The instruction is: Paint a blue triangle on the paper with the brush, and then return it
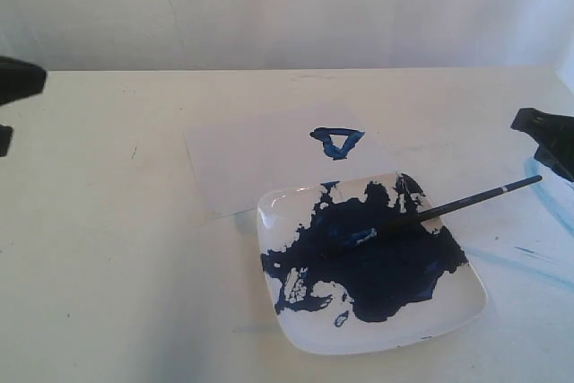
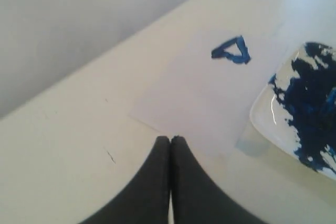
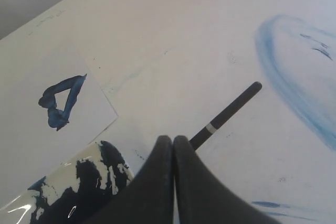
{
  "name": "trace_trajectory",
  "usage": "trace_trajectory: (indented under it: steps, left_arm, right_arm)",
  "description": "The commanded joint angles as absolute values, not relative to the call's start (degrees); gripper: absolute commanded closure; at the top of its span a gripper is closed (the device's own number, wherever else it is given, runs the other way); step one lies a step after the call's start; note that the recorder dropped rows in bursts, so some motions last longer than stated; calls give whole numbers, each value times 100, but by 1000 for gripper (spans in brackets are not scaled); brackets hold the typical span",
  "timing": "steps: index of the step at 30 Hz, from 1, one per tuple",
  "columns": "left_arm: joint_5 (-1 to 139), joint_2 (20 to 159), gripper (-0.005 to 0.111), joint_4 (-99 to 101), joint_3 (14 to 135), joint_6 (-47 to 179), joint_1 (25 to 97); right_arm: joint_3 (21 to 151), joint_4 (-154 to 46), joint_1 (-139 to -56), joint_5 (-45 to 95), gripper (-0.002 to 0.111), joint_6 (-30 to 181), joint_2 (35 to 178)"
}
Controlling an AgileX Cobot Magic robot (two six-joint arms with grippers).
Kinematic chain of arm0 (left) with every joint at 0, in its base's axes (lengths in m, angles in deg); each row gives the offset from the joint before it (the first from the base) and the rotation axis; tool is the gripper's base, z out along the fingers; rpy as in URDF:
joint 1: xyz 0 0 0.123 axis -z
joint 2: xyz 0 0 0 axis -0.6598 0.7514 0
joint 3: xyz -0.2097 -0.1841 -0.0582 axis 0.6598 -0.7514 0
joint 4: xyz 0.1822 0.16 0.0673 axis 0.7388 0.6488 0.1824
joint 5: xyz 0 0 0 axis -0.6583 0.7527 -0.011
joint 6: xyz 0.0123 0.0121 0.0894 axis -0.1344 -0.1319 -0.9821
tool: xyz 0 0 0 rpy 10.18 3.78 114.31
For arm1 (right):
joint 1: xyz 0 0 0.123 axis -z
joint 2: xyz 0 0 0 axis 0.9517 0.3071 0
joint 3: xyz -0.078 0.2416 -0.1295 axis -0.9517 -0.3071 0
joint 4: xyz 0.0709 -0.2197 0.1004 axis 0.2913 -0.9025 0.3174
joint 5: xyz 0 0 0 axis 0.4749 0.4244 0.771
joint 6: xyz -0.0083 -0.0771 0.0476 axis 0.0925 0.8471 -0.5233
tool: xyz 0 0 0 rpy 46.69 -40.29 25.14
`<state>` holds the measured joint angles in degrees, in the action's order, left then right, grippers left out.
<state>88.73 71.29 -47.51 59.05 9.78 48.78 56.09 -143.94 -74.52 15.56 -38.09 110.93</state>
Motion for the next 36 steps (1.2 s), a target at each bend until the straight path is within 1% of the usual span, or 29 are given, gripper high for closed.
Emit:
trace_trajectory:
  steps: [1,5,10,12,13,14,15,17,19,20,23,24,25,28,32,36]
  left_arm:
    - [8890,5859,107,-4792,5876,985,4815]
    - [8759,5000,107,-4977,5876,1125,4771]
    - [8637,4748,107,-5254,5738,1461,4771]
    - [7773,4541,107,-6020,5174,1461,4761]
    - [6897,4302,107,-6763,4594,1461,4761]
    - [6539,4201,107,-7170,4291,1471,4761]
    - [5680,3944,107,-7856,3721,1663,4761]
    - [4950,3710,107,-8171,3234,2199,4761]
    - [4514,3441,107,-8196,2767,2921,4761]
    - [4234,3137,107,-8196,2309,3682,4761]
    - [4148,2350,107,-8196,1503,4381,4761]
    - [4148,2110,107,-8196,1406,4435,4761]
    - [4183,1958,107,-8601,1406,4218,4761]
    - [4290,1958,107,-8743,1406,4052,4761]
    - [5034,1958,107,-8743,1406,4068,4761]
    - [5236,1958,107,-8743,1406,4726,4761]
  right_arm:
    - [5587,-14418,-7433,1566,108,-3742,11046]
    - [5587,-14418,-7433,1566,108,-3742,11046]
    - [5587,-14418,-7433,1566,108,-3742,11046]
    - [5587,-14418,-7433,1566,108,-3742,11046]
    - [5587,-14418,-7433,1566,108,-3742,11046]
    - [5587,-14418,-7433,1566,108,-3742,11046]
    - [5587,-14418,-7433,1566,108,-3742,11046]
    - [5587,-14418,-7433,1566,108,-3742,11046]
    - [5587,-14418,-7433,1566,108,-3742,11046]
    - [5587,-14418,-7433,1566,108,-3742,11046]
    - [5587,-14418,-7433,1566,108,-3742,11046]
    - [5587,-14418,-7433,1566,108,-3742,11046]
    - [5587,-14418,-7433,1566,108,-3742,11046]
    - [5587,-14418,-7433,1566,108,-3742,11030]
    - [5587,-14418,-7433,1566,108,-3742,11030]
    - [5587,-14418,-7433,1566,108,-3742,11030]
